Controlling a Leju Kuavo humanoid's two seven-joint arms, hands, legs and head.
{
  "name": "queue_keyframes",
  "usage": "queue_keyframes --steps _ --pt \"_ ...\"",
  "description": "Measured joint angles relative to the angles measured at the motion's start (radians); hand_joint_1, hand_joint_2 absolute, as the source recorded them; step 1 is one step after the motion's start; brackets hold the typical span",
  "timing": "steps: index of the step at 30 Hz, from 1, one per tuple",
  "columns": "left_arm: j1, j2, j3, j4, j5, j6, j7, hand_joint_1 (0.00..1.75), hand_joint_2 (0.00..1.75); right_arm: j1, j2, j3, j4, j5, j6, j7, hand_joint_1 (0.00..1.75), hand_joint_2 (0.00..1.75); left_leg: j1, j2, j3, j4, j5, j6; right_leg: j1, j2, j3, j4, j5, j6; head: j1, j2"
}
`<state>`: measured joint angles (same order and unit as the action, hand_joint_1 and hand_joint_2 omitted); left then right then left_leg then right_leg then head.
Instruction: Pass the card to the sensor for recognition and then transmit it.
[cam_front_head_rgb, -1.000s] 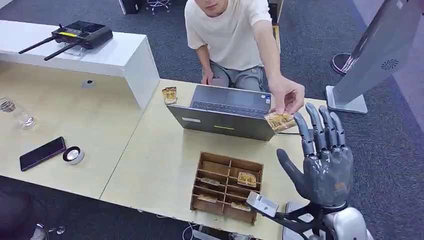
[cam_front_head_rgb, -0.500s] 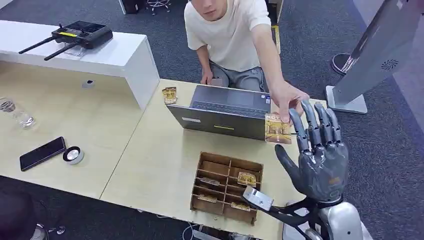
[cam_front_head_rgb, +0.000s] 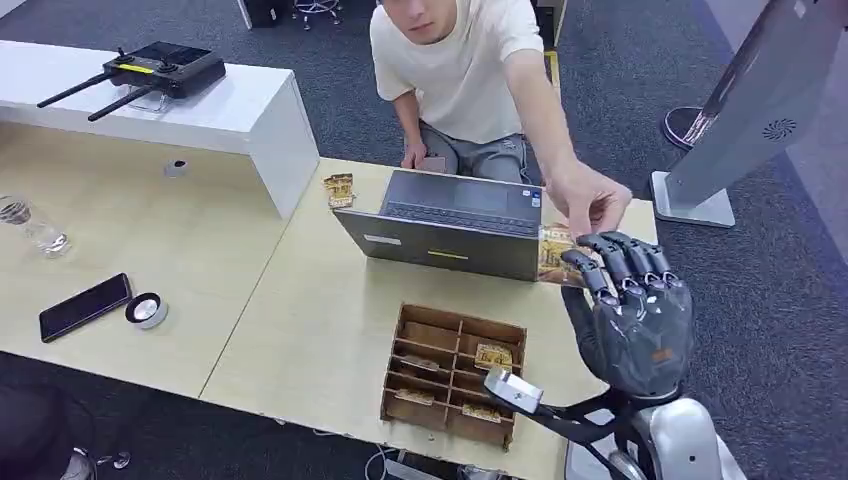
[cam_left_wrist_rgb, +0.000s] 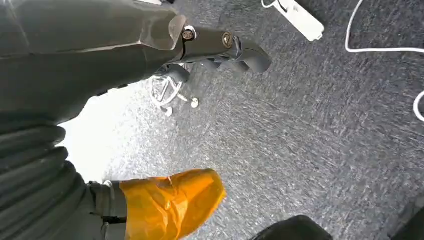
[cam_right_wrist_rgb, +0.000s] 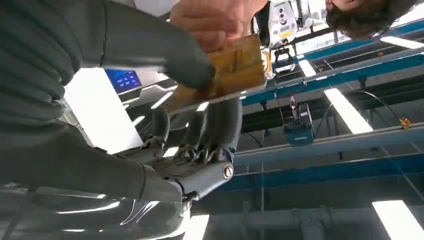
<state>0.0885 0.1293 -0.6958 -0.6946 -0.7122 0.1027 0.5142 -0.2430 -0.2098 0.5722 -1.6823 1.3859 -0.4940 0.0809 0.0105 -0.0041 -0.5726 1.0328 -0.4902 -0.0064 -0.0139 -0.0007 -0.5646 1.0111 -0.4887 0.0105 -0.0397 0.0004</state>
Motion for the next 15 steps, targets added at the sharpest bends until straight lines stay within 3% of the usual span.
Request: queue_keyframes --steps 10,15 --pt "0.022 0.02 -0.014 -0.063 -0.011 -0.028 0.031 0.0 1.75 -0.001 0.01 0.0 0.0 0.004 0.0 0.0 1.61 1.75 0.0 0.0 0.0 0.0 0.0 0.0 0.0 0.0 0.0 0.0 0.0 0.0 0.0 0.0" --pt "0.029 0.028 -0.018 -0.081 -0.012 -0.031 0.037 0.0 1.75 0.0 0.011 0.0 0.0 0.0 0.0 0.001 1.73 1.75 0.0 0.0 0.0 0.0 0.0 0.0 0.0 0.0 0.0 0.0 0.0 0.0 0.0 0.0"
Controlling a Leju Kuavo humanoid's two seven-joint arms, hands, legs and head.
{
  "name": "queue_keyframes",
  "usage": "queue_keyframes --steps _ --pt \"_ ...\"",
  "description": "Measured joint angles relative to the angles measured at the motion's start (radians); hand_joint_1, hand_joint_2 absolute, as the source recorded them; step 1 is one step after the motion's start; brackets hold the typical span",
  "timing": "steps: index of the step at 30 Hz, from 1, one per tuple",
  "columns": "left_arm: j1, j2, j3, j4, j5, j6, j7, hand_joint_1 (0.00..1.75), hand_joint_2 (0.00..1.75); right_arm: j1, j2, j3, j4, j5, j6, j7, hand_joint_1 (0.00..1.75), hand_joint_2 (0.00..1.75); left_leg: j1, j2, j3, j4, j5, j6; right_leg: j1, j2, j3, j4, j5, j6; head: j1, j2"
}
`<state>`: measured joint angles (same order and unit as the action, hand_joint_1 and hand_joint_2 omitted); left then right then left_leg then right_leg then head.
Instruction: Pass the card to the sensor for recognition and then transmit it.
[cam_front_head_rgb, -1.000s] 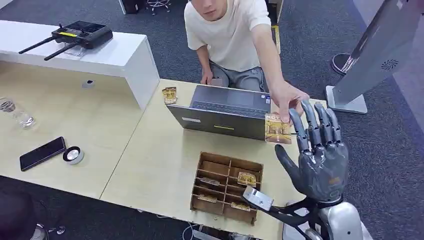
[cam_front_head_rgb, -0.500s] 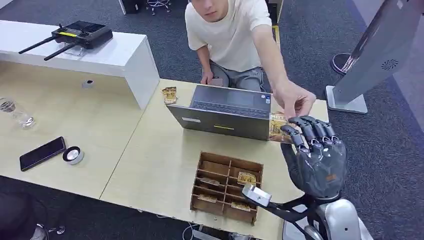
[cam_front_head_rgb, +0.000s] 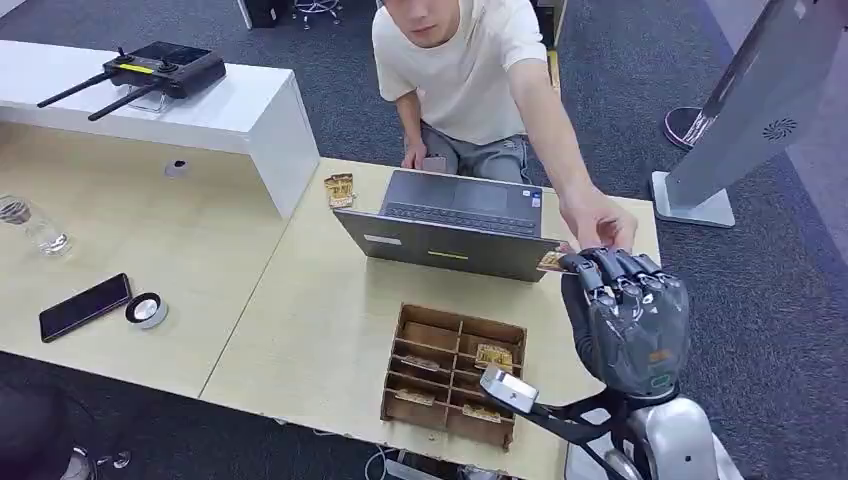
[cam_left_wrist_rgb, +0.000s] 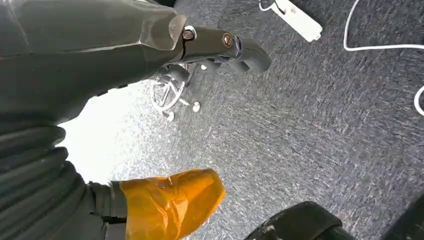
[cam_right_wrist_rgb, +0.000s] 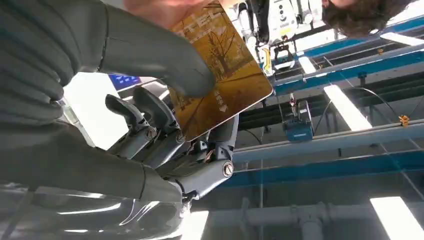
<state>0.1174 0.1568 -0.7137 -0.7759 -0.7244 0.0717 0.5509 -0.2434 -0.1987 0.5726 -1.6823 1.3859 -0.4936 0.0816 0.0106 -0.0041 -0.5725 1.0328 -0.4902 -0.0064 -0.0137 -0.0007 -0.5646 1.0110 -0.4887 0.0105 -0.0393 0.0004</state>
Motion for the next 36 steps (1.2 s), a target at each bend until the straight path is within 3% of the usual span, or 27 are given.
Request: queue_keyframes --steps 15,18,23,32,36 --pt "0.021 0.011 0.0 -0.052 -0.015 -0.014 0.022 0.0 1.75 0.024 0.026 -0.011 0.0 -0.051 0.002 -0.001 1.75 1.75 0.0 0.0 0.0 0.0 0.0 0.0 0.0 0.0 0.0 0.0 0.0 0.0 0.0 0.0" --pt "0.028 0.019 0.0 -0.078 -0.024 -0.049 0.055 0.0 1.75 0.034 0.038 -0.025 -0.012 -0.091 0.003 -0.002 1.75 1.75 0.0 0.0 0.0 0.0 0.0 0.0 0.0 0.0 0.0 0.0 0.0 0.0 0.0 0.0" --pt "0.074 0.053 0.001 -0.199 -0.024 -0.095 0.115 0.0 1.75 0.081 0.067 -0.07 -0.08 -0.214 0.001 -0.005 1.75 1.75 0.0 -0.001 0.0 0.0 0.0 0.0 0.0 0.0 -0.001 0.0 0.0 0.0 0.0 0.0" --pt "0.124 0.069 0.018 -0.285 -0.02 -0.09 0.125 0.0 1.75 0.215 0.106 -0.169 -0.232 -0.427 -0.017 -0.047 1.75 1.75 0.0 0.0 -0.001 0.0 -0.001 -0.001 0.0 0.0 -0.001 0.0 -0.001 -0.001 0.0 0.0" --pt "0.15 0.069 0.038 -0.311 -0.02 -0.077 0.129 0.0 1.75 0.298 0.127 -0.246 -0.309 -0.581 -0.026 -0.094 1.75 1.75 0.0 0.0 -0.001 0.0 -0.001 -0.001 0.0 0.0 -0.001 0.0 -0.001 -0.001 0.0 0.0"
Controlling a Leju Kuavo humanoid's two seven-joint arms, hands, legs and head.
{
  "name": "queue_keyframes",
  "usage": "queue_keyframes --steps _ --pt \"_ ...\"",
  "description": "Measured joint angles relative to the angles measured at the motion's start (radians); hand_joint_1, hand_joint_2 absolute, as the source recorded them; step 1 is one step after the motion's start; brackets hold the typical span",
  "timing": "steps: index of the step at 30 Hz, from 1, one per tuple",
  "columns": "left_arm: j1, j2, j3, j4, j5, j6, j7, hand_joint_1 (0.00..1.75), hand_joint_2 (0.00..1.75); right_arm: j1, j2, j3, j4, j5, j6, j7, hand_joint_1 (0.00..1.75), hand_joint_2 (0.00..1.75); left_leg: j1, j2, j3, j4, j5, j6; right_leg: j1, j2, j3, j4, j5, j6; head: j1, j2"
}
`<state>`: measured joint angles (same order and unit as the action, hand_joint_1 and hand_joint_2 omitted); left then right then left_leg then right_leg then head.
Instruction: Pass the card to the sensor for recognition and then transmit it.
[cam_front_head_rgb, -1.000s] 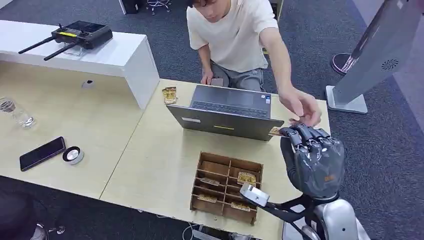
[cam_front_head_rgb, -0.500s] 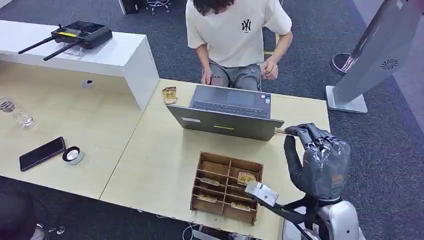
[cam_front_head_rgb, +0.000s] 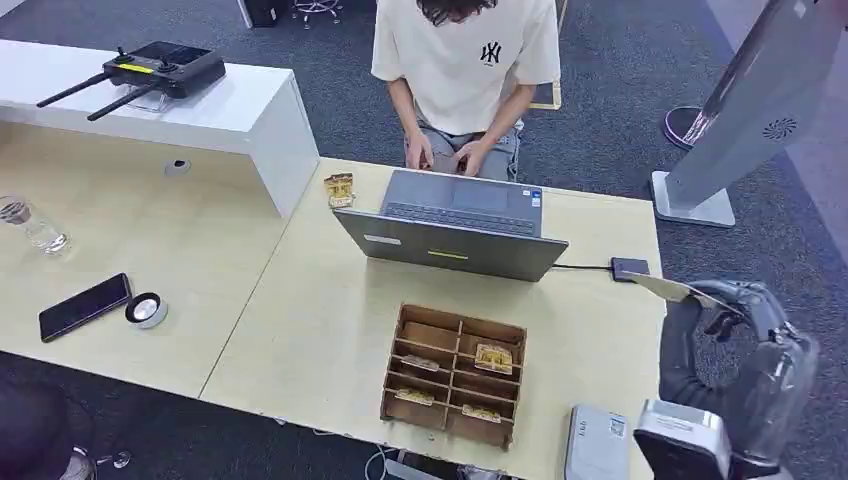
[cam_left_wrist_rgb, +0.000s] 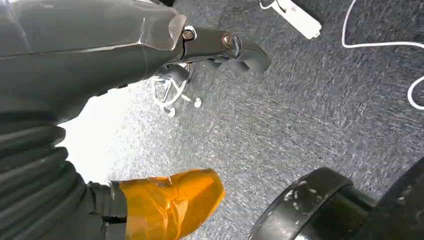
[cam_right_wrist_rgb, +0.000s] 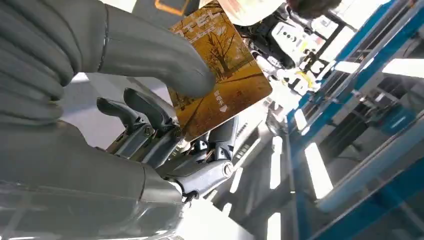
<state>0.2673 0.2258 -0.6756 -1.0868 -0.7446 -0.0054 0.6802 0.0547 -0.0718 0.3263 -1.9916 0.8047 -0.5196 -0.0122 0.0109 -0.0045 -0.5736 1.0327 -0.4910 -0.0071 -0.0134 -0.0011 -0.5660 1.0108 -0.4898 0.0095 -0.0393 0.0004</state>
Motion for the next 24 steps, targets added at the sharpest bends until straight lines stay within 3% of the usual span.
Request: queue_keyframes --steps 9,21,24 --pt "0.042 -0.005 0.05 -0.03 -0.015 0.021 0.0 0.0 1.75 0.142 0.031 -0.11 -0.078 -0.2 0.016 -0.051 1.75 1.75 0.0 0.0 0.0 0.0 0.0 0.0 0.0 0.0 0.0 0.0 0.0 0.0 0.0 0.0" --pt "0.071 -0.024 0.101 -0.036 -0.019 0.037 -0.004 0.0 1.75 0.23 0.03 -0.128 -0.092 -0.28 0.061 -0.038 1.75 1.75 0.0 0.0 0.0 0.0 0.0 0.0 0.0 0.0 0.0 0.0 0.0 0.0 0.0 0.0" --pt "0.069 -0.041 0.125 -0.02 -0.014 0.075 -0.07 0.0 1.75 0.249 0.016 -0.127 -0.092 -0.352 0.088 -0.016 1.75 1.75 0.0 0.0 0.0 0.0 0.0 0.0 0.0 0.0 0.0 0.0 0.0 0.0 0.0 0.0"
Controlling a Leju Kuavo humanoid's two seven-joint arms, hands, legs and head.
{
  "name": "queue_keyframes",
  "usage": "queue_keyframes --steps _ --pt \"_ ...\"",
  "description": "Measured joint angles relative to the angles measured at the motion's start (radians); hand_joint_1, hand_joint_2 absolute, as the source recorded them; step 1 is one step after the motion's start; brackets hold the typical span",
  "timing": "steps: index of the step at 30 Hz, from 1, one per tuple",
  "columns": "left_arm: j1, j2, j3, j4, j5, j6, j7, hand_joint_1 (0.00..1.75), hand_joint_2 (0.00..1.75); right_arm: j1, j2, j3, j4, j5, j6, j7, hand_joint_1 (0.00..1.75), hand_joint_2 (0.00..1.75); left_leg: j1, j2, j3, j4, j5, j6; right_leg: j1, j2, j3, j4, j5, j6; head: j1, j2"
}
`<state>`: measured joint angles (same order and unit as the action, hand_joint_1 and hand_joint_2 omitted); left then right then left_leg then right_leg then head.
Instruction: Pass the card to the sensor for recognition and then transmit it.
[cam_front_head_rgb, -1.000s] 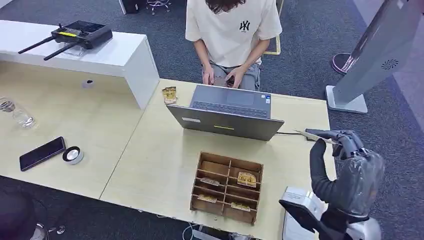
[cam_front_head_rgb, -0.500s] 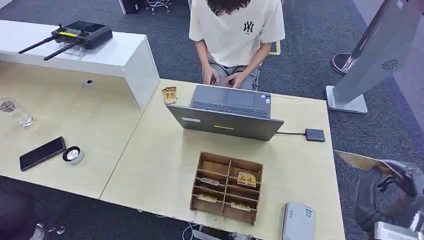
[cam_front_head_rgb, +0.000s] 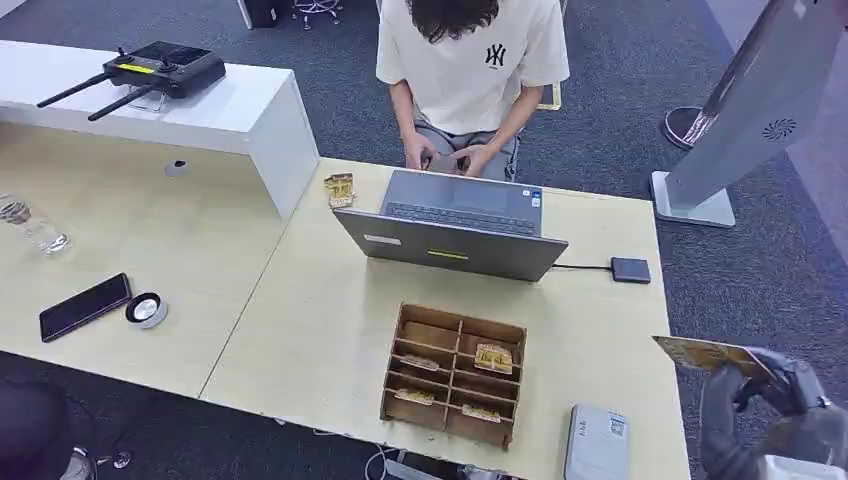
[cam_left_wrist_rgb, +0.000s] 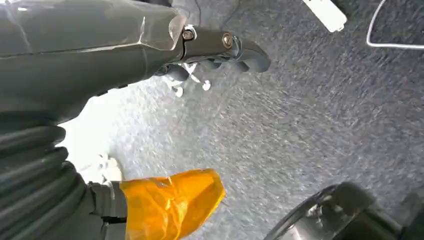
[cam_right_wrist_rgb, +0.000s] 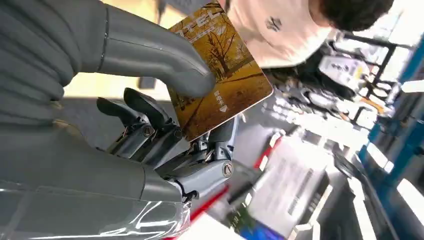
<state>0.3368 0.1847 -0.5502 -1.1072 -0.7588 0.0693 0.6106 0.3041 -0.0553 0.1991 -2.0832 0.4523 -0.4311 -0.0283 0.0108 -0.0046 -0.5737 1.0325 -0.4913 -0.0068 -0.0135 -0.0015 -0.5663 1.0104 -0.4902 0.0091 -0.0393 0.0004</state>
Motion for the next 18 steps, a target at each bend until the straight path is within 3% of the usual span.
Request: queue_keyframes --steps 4,10,18 --pt "-0.041 -0.046 0.044 0.111 -0.012 0.06 -0.092 0.0 1.75 0.023 -0.029 0.007 0.003 -0.092 0.014 0.005 1.75 1.75 0.0 0.0 -0.001 0.0 0.0 0.0 0.0 0.0 0.0 0.0 0.0 0.0 0.0 0.0" --pt "-0.055 -0.08 0.081 0.181 -0.028 0.068 -0.107 0.0 1.75 0.035 -0.058 0.011 0.003 -0.131 0.027 0.021 1.75 1.75 0.0 0.001 0.0 0.0 0.0 0.0 0.0 0.0 0.0 0.0 0.0 0.0 0.0 0.0" --pt "-0.068 -0.126 0.153 0.253 -0.057 0.091 -0.154 0.0 1.75 0.056 -0.137 0.063 0.023 -0.323 0.058 0.068 1.75 1.75 0.0 0.0 -0.001 0.0 0.0 0.0 0.0 0.0 0.0 0.0 0.0 0.0 0.0 0.0"
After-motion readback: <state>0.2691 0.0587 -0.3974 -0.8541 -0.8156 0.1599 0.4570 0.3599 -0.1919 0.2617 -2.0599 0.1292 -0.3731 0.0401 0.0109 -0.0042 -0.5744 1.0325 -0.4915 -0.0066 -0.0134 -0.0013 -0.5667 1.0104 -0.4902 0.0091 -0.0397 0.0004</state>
